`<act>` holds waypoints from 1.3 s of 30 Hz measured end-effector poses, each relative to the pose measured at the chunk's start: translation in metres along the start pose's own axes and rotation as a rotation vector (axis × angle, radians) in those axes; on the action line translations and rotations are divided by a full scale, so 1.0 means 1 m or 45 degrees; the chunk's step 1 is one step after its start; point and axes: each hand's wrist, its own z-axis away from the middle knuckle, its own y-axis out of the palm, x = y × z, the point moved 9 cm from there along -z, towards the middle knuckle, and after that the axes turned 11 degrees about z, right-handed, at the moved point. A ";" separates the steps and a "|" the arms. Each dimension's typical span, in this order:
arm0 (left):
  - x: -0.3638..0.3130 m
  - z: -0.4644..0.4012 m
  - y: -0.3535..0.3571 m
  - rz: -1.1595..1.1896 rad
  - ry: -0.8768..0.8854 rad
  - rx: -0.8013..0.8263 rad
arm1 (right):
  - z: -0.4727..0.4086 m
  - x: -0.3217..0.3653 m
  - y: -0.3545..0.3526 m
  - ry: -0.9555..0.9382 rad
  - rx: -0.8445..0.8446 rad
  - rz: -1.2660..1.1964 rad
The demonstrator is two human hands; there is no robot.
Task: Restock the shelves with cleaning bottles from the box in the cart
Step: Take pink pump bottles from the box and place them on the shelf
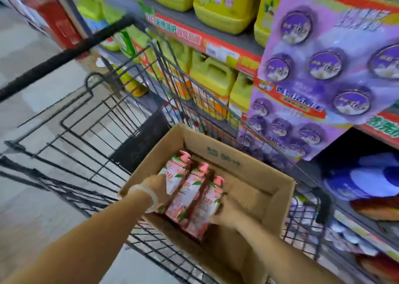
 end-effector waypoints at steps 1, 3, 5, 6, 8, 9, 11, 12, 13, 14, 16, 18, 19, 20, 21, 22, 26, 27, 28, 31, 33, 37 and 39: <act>0.014 -0.017 0.009 -0.007 -0.024 0.020 | -0.013 -0.002 0.016 0.027 0.032 -0.026; 0.034 -0.038 0.023 -0.047 -0.089 0.031 | -0.034 -0.006 0.043 0.116 0.083 -0.006; 0.045 -0.057 0.029 -0.033 -0.112 0.026 | -0.055 0.002 0.062 0.124 0.110 -0.016; 0.050 -0.067 0.033 -0.019 -0.121 0.024 | -0.066 0.009 0.069 0.103 0.081 -0.043; 0.062 -0.082 0.045 0.025 -0.158 0.066 | -0.083 0.026 0.075 0.093 -0.026 0.004; 0.067 -0.089 0.049 0.052 -0.170 0.070 | -0.088 0.033 0.076 0.119 -0.079 0.082; 0.073 -0.096 0.053 0.118 -0.191 0.058 | -0.106 0.045 0.084 0.162 -0.129 0.180; 0.075 -0.101 0.053 0.132 -0.211 0.039 | -0.113 0.053 0.085 0.164 -0.145 0.151; 0.078 -0.108 0.054 0.124 -0.238 0.032 | -0.126 0.058 0.092 0.174 -0.145 0.061; 0.081 -0.112 0.055 0.107 -0.281 0.057 | -0.137 0.062 0.097 0.193 -0.138 -0.075; 0.084 -0.118 0.055 0.085 -0.327 0.133 | -0.160 0.064 0.110 0.278 -0.084 -0.373; 0.083 -0.124 0.058 0.128 -0.316 0.161 | -0.173 0.060 0.122 0.407 -0.023 -0.645; 0.085 -0.127 0.062 0.189 -0.313 0.159 | -0.176 0.057 0.122 0.447 -0.034 -0.761; 0.085 -0.128 0.065 0.260 -0.323 0.157 | -0.177 0.051 0.122 0.477 -0.073 -0.840; 0.085 -0.129 0.070 0.335 -0.330 0.158 | -0.176 0.044 0.120 0.491 -0.113 -0.907; 0.086 -0.128 0.075 0.406 -0.342 0.173 | -0.173 0.039 0.119 0.506 -0.125 -0.964; 0.083 -0.121 0.067 0.611 -0.365 0.148 | -0.169 0.037 0.119 0.458 -0.118 -1.118; 0.081 -0.118 0.064 0.614 -0.363 0.153 | -0.168 0.039 0.117 0.440 -0.111 -1.113; 0.079 -0.114 0.062 0.631 -0.358 0.169 | -0.167 0.039 0.114 0.418 -0.090 -1.099; 0.071 -0.103 0.058 0.751 -0.307 0.227 | -0.150 0.041 0.090 0.281 -0.086 -1.022; 0.061 -0.089 0.047 0.840 -0.275 0.228 | -0.130 0.043 0.061 0.178 -0.141 -0.987; 0.015 -0.050 0.017 0.993 -0.069 0.287 | -0.069 0.048 -0.007 -0.015 -0.246 -0.941; -0.016 -0.025 -0.005 0.944 0.082 0.281 | -0.034 0.046 -0.042 -0.068 -0.311 -0.922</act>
